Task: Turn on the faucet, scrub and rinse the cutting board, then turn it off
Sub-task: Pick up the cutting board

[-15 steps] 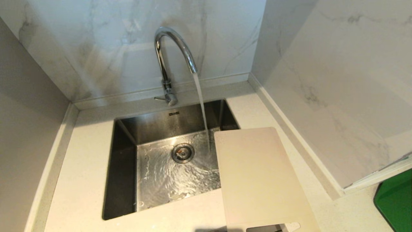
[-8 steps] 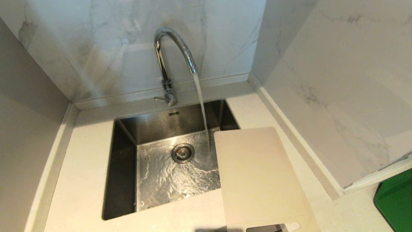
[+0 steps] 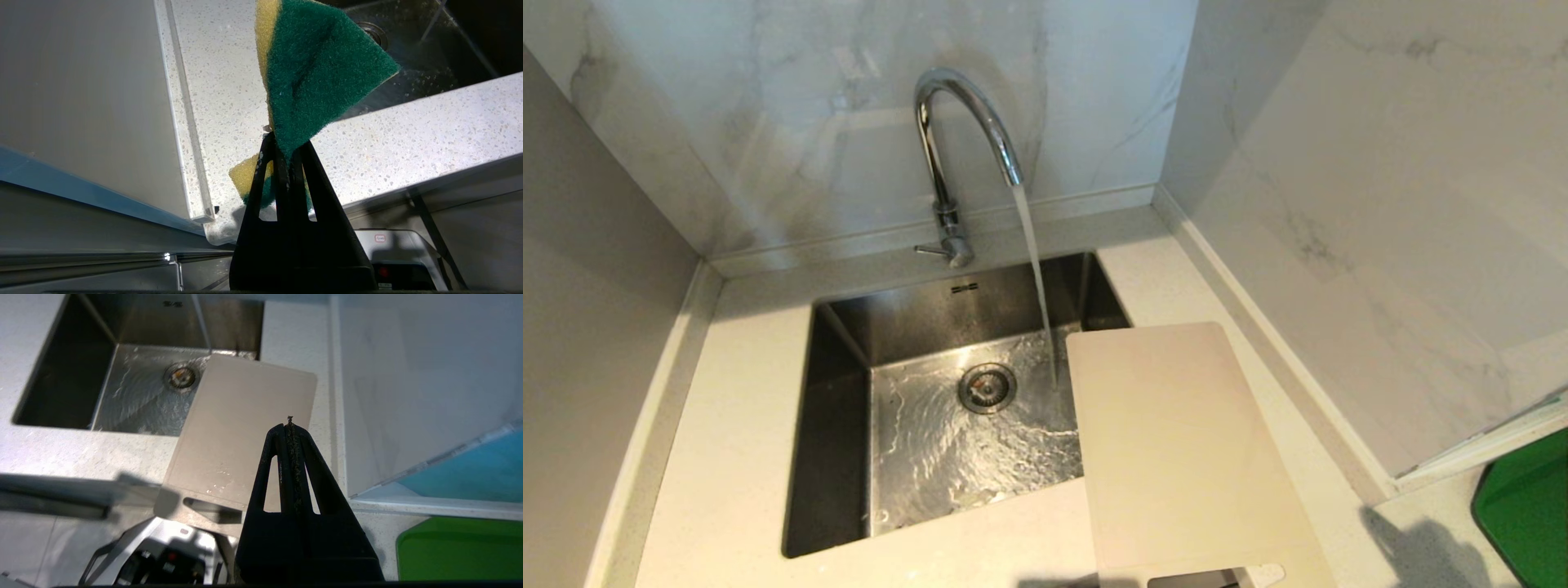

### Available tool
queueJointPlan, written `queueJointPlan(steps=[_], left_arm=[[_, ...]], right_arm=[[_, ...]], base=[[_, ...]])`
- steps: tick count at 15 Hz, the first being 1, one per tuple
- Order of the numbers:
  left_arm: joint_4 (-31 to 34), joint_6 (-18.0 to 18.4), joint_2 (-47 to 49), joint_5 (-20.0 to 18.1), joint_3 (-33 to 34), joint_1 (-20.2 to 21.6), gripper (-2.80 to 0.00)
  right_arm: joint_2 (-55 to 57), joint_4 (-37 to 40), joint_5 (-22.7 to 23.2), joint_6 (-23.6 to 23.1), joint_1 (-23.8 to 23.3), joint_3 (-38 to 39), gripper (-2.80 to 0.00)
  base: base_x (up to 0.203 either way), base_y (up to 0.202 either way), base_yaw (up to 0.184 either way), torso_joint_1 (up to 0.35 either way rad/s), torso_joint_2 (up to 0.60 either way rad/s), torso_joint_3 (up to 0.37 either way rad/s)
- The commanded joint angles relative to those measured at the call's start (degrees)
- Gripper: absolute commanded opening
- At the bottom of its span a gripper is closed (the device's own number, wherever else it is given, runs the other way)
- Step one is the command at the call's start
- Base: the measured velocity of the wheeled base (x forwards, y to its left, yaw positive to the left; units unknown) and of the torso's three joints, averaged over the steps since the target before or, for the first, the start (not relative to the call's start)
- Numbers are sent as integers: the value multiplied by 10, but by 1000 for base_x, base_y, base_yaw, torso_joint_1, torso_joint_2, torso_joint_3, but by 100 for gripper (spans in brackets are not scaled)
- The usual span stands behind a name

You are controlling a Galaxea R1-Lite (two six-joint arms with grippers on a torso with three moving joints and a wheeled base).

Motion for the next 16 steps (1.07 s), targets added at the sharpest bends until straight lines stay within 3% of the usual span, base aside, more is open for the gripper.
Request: queueJointPlan(steps=[1,8,10,13,16], left_arm=[[1,0,0,0,0,0,-280],[1,0,0,0,0,0,-280],[1,0,0,0,0,0,-280],[1,0,0,0,0,0,-280],[1,0,0,0,0,0,-280]], right_arm=[[88,40,17,-6,6,-64,-280],[212,81,17,-22,59,-78,-280],[222,105,-23,-30,103,-75,-280],[226,117,-108,-107,149,-18,-280],[233,116,-171,-197,158,33,-280]], base=[[0,0,0,0,0,0],[0,0,0,0,0,0],[0,0,0,0,0,0],[0,0,0,0,0,0],[0,0,0,0,0,0]])
